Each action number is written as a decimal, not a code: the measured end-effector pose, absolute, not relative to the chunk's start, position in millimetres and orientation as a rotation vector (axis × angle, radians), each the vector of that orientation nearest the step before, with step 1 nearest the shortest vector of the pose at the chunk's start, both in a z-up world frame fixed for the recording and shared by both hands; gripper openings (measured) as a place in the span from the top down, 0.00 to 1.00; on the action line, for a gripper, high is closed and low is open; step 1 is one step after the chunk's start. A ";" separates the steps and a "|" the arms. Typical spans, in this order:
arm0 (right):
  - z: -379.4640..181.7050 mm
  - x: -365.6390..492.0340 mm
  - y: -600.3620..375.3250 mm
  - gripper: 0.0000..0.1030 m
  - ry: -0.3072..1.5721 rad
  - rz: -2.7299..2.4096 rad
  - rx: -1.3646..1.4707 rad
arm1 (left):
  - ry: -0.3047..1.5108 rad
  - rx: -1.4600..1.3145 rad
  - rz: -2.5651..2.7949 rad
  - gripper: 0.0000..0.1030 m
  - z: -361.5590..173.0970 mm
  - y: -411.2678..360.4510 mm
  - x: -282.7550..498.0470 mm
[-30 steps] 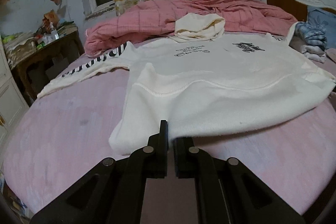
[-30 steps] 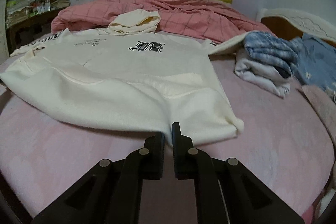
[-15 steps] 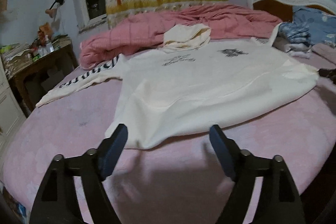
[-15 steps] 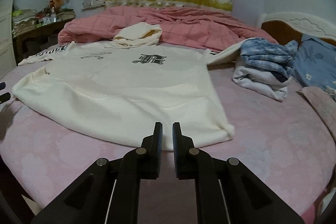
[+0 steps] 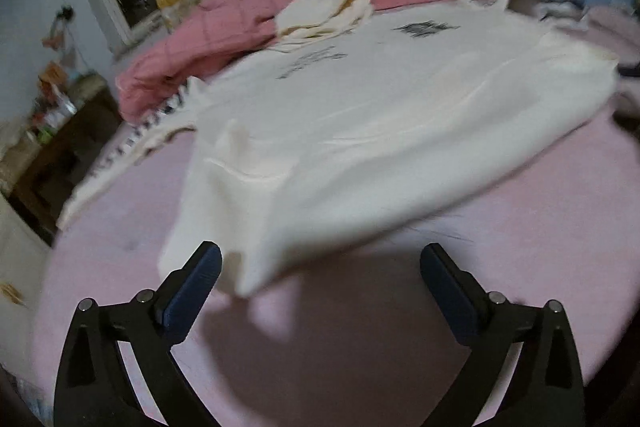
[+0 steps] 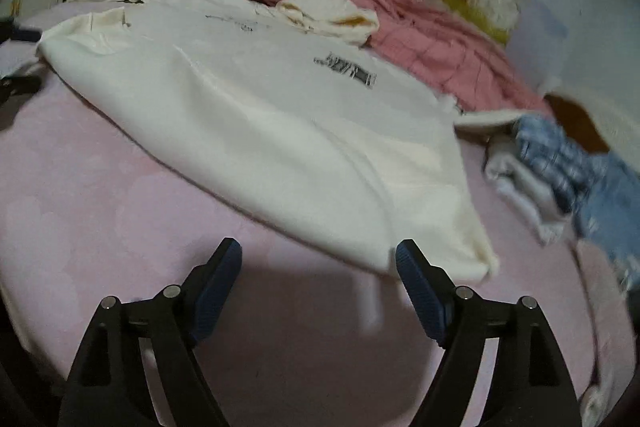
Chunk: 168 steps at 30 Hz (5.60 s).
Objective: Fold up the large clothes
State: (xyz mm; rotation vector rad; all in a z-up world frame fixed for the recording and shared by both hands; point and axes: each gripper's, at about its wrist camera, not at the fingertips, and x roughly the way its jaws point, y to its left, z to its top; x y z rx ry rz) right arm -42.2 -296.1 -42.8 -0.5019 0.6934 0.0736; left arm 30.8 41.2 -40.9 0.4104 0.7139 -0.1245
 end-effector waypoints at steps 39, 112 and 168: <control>-31.2 235.4 -347.5 0.91 0.756 0.028 -0.231 | 0.883 0.113 -0.123 0.88 -36.2 72.9 280.0; -34.7 148.6 -420.6 0.39 0.795 -0.039 0.053 | 0.873 -0.023 0.000 0.82 -23.9 173.1 198.2; 19.8 194.5 -450.6 0.90 0.443 -0.005 0.072 | 0.654 0.028 0.023 0.77 -37.9 135.4 241.3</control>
